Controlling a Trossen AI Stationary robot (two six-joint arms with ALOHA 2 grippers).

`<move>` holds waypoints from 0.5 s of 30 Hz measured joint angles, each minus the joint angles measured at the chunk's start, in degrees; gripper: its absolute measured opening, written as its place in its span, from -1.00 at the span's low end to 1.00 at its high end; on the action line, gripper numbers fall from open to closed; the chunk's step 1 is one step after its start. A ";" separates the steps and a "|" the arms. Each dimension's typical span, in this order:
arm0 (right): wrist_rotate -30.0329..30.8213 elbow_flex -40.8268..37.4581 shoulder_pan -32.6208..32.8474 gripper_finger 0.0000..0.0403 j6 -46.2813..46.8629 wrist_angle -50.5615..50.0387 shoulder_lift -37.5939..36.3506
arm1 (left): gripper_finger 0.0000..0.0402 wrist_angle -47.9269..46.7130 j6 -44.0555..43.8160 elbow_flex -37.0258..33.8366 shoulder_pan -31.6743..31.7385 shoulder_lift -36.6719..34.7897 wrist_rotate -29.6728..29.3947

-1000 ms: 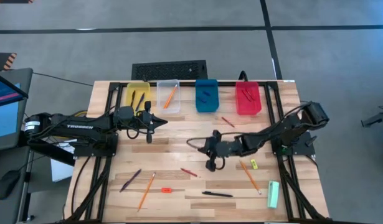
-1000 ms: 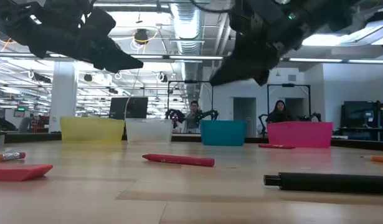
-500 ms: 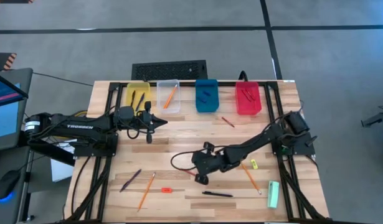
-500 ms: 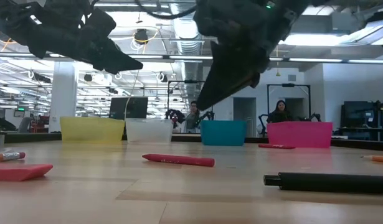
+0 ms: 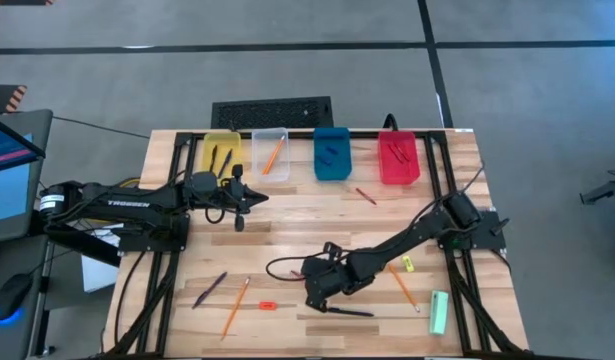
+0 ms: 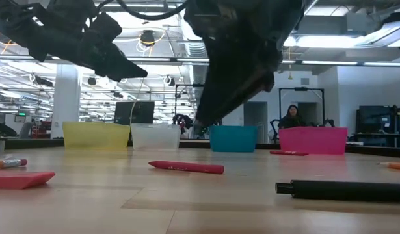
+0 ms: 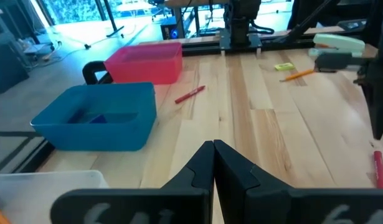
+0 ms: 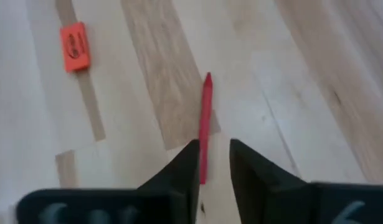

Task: Sort crayons/erasers/pens/pencils in bins
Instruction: Put the red crayon into the red bin

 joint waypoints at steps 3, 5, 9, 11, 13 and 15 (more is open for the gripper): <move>-0.63 0.67 0.26 -0.40 -0.02 -0.80 0.75 | -0.99 -0.58 -0.16 0.00 -0.23 0.00 -0.02; -0.65 0.81 0.26 -0.34 -0.04 -0.37 0.62 | -0.99 -0.84 -0.16 0.00 -0.68 0.00 -0.08; -0.66 0.79 0.57 -0.24 -0.07 -1.15 0.60 | -0.99 -1.27 -0.09 0.00 -1.61 0.00 -0.13; -0.65 0.95 0.59 -0.21 -0.04 -0.73 1.25 | -0.99 -1.25 -0.05 0.00 -1.85 0.00 -0.17; -0.79 1.17 0.66 -0.20 -0.02 -0.70 2.63 | -0.99 -1.13 -0.02 0.00 -1.94 0.00 -0.22; -0.88 1.22 0.86 -0.20 0.00 -1.83 3.13 | -0.99 -0.89 0.00 0.00 -1.94 0.00 -0.23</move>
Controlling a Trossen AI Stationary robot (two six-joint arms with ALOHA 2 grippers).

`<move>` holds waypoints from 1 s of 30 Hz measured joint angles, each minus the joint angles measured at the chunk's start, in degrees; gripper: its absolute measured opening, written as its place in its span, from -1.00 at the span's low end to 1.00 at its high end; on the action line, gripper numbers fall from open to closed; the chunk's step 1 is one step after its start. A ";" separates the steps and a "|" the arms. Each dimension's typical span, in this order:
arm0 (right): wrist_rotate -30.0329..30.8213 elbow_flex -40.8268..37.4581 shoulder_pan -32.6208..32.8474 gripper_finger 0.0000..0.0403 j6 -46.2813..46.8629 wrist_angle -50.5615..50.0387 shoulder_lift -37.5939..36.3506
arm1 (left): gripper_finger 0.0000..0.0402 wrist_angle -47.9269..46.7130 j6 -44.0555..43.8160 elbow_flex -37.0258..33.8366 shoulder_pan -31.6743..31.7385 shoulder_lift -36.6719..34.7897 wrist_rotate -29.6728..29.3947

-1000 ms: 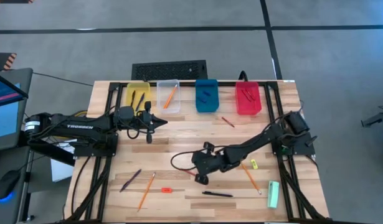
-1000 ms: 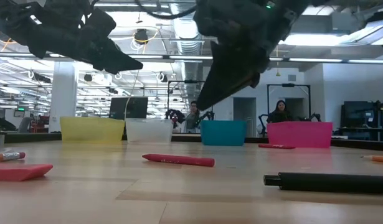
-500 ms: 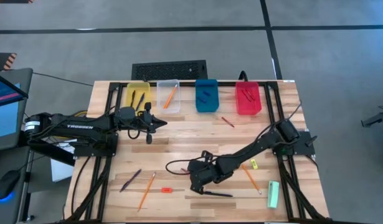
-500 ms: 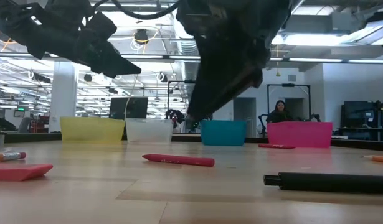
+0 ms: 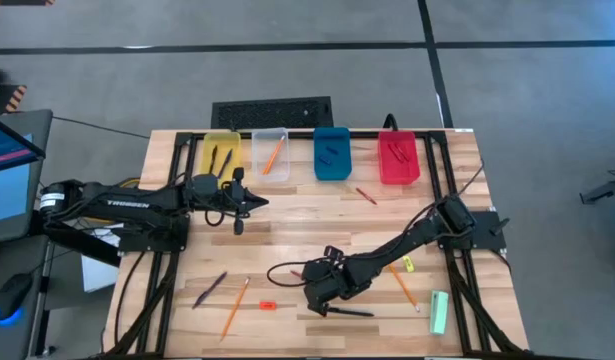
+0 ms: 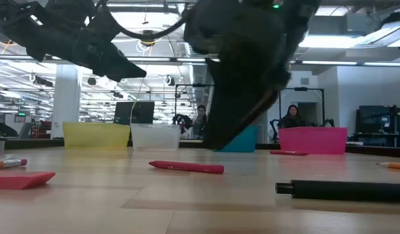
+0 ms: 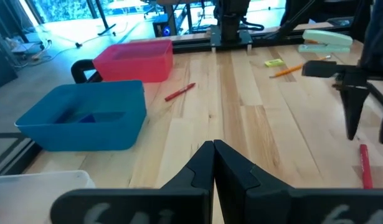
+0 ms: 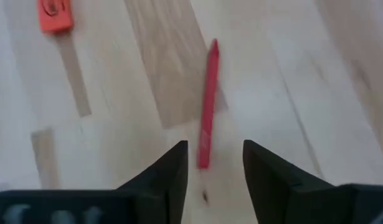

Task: Sort crayons/erasers/pens/pencils in bins
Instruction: Put the red crayon into the red bin

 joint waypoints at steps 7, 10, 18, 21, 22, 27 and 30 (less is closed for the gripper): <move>1.02 0.68 0.05 -0.22 0.34 -0.01 2.47 | -0.99 -0.33 0.04 0.00 -0.02 0.00 -0.72; 1.09 0.74 0.04 -0.23 0.26 0.06 2.69 | -0.99 -0.52 0.04 0.00 -0.07 -0.01 -1.41; 0.81 1.05 -0.58 -0.27 -0.21 -0.61 4.40 | -0.99 -0.46 0.07 0.00 -0.07 0.00 -1.49; 0.81 1.05 -0.71 -0.36 -0.48 -1.36 4.38 | -0.99 -0.48 0.08 0.00 -0.07 0.00 -1.50; 0.71 1.05 -0.85 -0.40 -0.74 -1.39 4.38 | -0.99 -0.52 0.08 0.00 -0.04 0.00 -1.49; -0.80 1.00 -1.63 -0.59 -1.55 -2.26 4.42 | -0.99 -0.51 0.09 0.00 -0.04 0.00 -1.50; -2.98 1.00 -2.50 -0.67 0.07 -3.43 4.42 | -0.99 -0.52 0.09 0.00 -0.04 0.00 -1.51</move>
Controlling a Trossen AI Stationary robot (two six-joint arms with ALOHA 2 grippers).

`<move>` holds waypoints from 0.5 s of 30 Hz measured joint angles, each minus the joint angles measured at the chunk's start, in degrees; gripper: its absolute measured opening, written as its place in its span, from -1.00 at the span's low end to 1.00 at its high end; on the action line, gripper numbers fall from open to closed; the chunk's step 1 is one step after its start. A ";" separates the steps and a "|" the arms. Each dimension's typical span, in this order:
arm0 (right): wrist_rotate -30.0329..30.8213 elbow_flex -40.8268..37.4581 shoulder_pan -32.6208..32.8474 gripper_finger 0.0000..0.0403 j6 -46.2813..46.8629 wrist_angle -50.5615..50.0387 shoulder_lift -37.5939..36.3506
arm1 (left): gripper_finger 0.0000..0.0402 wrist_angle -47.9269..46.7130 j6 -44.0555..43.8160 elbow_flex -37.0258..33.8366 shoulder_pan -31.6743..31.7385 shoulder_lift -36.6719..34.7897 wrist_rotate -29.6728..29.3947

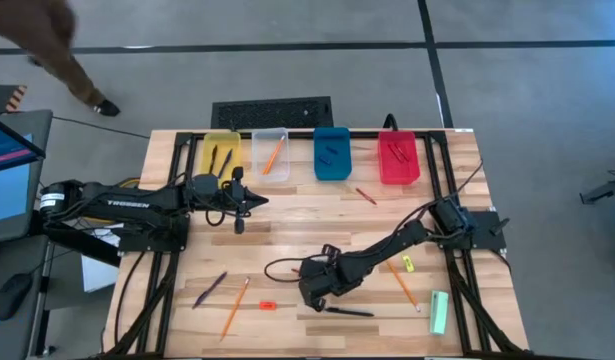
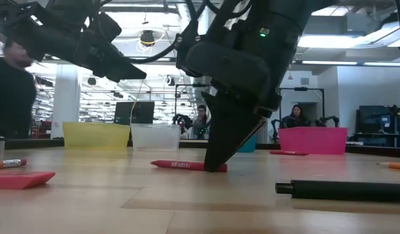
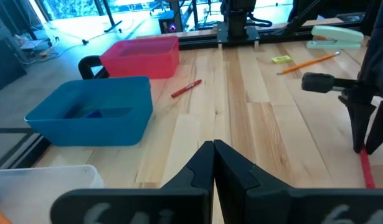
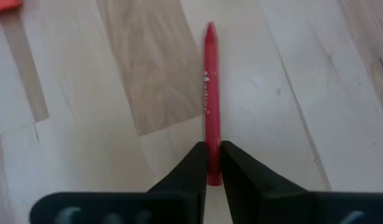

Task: Sort crayons/erasers/pens/pencils in bins
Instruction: Put the red crayon into the red bin

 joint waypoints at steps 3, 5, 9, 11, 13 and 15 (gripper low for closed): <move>-0.93 0.03 -0.86 -0.68 3.20 -2.24 0.06 | -0.99 -0.02 -0.02 0.00 0.00 0.00 0.02; -2.10 0.06 -1.59 -0.67 5.47 -3.28 0.07 | -0.99 -0.02 -0.02 0.00 0.00 0.00 0.02; -3.45 0.07 -2.69 -0.65 7.23 -4.47 0.04 | -0.99 -0.15 -0.04 0.00 0.00 0.00 0.02; -3.92 0.04 -3.20 -0.65 7.36 -4.69 0.00 | -0.99 -0.15 -0.06 0.00 0.00 0.00 0.02; -3.91 0.04 -3.53 -0.65 7.38 -4.79 0.00 | -0.99 -0.17 -0.07 0.00 0.00 0.00 0.01; -3.98 0.01 -3.92 -0.65 7.38 -4.81 -0.02 | -0.99 -0.17 -0.07 0.00 0.00 0.00 0.01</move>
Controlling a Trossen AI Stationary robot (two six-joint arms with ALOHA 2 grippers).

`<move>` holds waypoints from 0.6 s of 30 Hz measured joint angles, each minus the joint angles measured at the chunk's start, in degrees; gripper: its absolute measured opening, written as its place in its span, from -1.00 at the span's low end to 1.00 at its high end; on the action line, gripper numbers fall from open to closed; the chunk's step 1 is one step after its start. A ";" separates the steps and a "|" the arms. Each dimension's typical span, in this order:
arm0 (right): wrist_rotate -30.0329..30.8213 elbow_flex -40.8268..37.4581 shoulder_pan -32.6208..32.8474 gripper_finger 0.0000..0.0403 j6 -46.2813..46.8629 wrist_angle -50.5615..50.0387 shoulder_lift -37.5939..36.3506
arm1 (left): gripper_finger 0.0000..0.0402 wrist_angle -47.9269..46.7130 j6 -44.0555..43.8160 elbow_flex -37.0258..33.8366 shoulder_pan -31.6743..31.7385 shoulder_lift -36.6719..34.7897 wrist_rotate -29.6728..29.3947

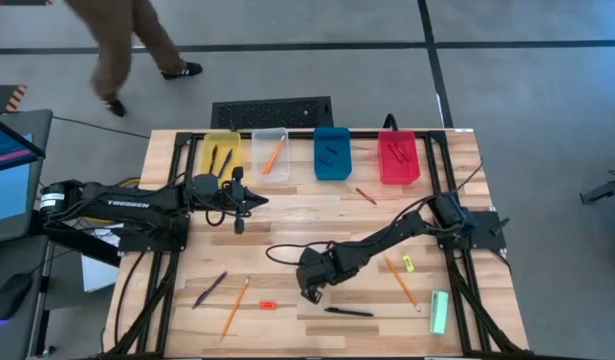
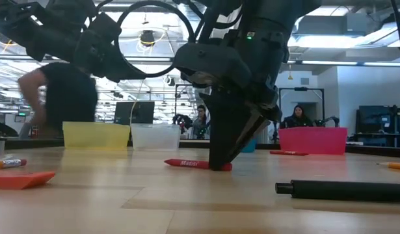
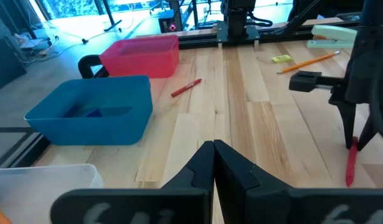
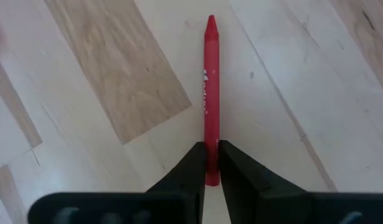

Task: Sort crayons/erasers/pens/pencils in bins
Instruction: Put the red crayon into the red bin

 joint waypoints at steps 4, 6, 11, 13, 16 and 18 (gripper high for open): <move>-0.08 -0.03 -0.52 -0.66 -0.26 -0.22 -0.02 | -0.99 0.00 -0.02 0.00 0.00 0.00 0.00; -0.06 -0.03 -0.60 -0.66 -0.46 -0.30 -0.02 | -0.99 0.00 -0.03 0.00 0.00 0.00 -0.01; 0.18 -0.14 -0.60 -0.68 -0.50 -0.44 -0.63 | -0.99 -0.01 0.00 0.00 0.00 0.00 -0.09; 0.32 -0.18 -0.58 -0.68 -0.48 -0.57 -0.85 | -0.99 0.00 0.00 0.00 0.00 0.00 -0.36; 2.04 -0.34 -0.58 -0.69 -0.29 -2.06 -1.98 | -0.99 -0.02 -0.02 0.00 0.00 0.00 -0.36; 2.92 -0.46 -0.72 -0.69 -0.17 -2.95 -2.53 | -0.99 -0.02 -0.04 0.00 0.00 0.00 -0.36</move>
